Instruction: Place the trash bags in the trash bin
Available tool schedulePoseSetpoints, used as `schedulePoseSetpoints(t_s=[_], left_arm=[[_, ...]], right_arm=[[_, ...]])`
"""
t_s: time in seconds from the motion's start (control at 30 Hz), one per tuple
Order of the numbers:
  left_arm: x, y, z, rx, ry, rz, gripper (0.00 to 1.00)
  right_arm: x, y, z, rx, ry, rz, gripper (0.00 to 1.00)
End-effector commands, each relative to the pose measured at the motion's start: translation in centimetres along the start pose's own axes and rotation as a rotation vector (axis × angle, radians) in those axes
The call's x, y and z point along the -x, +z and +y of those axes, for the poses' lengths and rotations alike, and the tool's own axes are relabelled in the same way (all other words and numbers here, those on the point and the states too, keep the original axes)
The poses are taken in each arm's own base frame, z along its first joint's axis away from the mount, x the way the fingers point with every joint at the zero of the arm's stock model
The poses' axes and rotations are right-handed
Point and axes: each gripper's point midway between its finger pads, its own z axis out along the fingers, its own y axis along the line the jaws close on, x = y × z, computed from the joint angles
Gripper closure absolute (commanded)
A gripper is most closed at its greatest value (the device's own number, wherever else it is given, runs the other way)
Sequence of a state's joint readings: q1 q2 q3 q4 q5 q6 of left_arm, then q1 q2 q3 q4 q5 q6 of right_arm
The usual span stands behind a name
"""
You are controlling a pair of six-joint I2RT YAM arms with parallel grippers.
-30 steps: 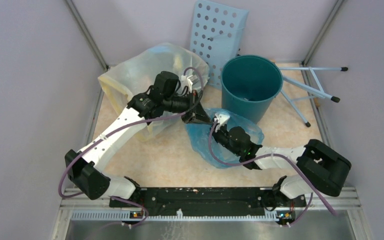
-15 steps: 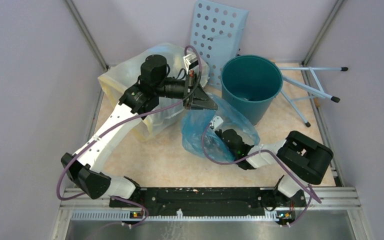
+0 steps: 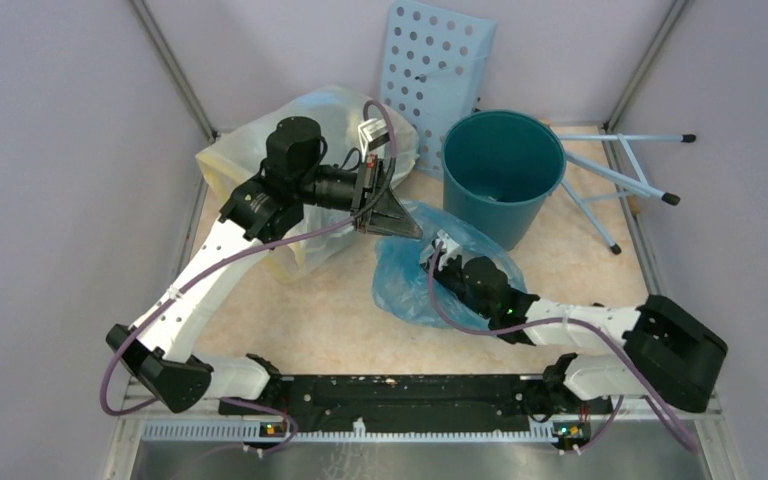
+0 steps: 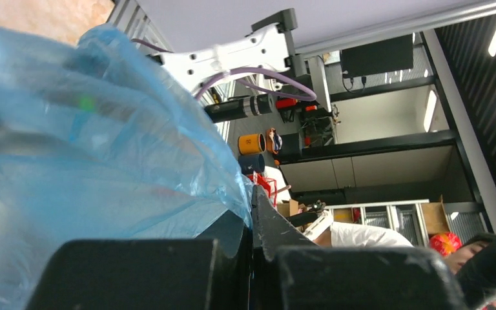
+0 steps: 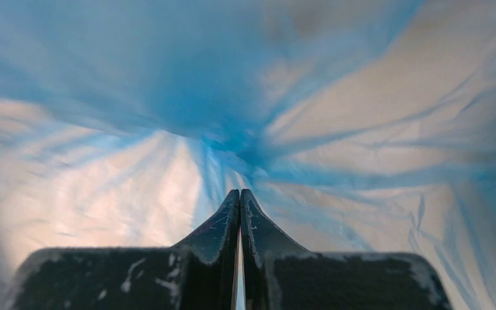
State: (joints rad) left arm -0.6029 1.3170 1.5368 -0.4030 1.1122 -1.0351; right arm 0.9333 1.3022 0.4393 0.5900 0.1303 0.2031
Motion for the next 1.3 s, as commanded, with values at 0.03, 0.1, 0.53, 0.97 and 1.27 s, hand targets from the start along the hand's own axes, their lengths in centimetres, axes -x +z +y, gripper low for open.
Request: schedulePoseSetpoints(t_s=[0.03, 0.1, 0.53, 0.97, 1.27], left_arm=[[-1.2, -0.5, 1.6, 0.072, 0.02, -0.002, 1.0], [-1.5, -0.6, 1.5, 0.067, 0.023, 0.003, 1.0], [-2.7, -1.7, -6.8, -0.187, 0.242, 0.009, 1.0], [-0.6, -1.2, 5.5, 0.268, 0.135, -0.086, 1.0], [3.0, -3.5, 7.5, 0.355, 0.101, -0.209, 1.0]], right_arm=[[4.9, -1.2, 1.0, 0.023, -0.009, -0.105, 1.0], [4.8, -0.8, 0.5, -0.014, 0.019, -0.088, 1.0], [-3.1, 1.1, -4.7, -0.255, 0.173, 0.171, 1.0], [5.3, -2.6, 2.2, 0.037, -0.077, -0.005, 0.72], [7.8, -7.5, 4.1, 0.131, -0.135, -0.049, 0.48]])
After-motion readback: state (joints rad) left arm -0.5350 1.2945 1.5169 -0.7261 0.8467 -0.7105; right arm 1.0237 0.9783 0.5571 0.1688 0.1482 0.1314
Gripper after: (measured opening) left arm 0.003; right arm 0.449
